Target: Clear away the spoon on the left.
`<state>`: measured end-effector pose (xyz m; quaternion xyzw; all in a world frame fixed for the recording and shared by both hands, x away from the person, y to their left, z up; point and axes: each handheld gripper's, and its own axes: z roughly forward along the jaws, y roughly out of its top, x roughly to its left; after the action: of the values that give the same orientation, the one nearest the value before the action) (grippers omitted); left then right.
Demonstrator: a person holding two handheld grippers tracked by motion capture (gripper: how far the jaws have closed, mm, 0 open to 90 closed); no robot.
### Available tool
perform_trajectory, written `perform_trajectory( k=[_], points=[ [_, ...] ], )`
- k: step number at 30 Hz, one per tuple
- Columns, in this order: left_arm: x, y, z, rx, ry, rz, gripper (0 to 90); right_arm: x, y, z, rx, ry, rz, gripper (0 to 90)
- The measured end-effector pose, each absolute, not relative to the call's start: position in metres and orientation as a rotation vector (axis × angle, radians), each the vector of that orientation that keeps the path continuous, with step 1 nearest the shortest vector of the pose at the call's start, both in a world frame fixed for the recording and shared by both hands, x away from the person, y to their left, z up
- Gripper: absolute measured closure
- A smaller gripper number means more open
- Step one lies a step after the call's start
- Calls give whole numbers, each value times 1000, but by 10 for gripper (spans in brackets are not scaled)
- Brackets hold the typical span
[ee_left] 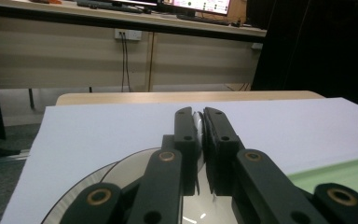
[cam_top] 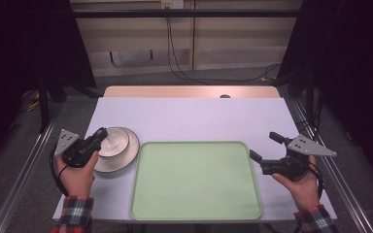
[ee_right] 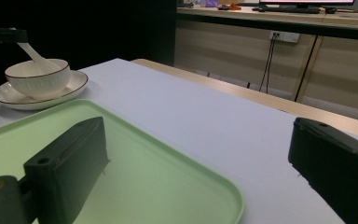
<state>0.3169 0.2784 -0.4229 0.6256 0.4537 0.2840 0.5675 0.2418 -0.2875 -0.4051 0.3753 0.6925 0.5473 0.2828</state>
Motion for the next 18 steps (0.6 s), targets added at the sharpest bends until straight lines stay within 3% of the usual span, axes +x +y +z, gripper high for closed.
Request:
perform_trajectory(
  k=[18],
  points=[
    [338,270,-419,1459,1079,655,847,242,-290,-405,1005,1849,1472,39]
  ],
)
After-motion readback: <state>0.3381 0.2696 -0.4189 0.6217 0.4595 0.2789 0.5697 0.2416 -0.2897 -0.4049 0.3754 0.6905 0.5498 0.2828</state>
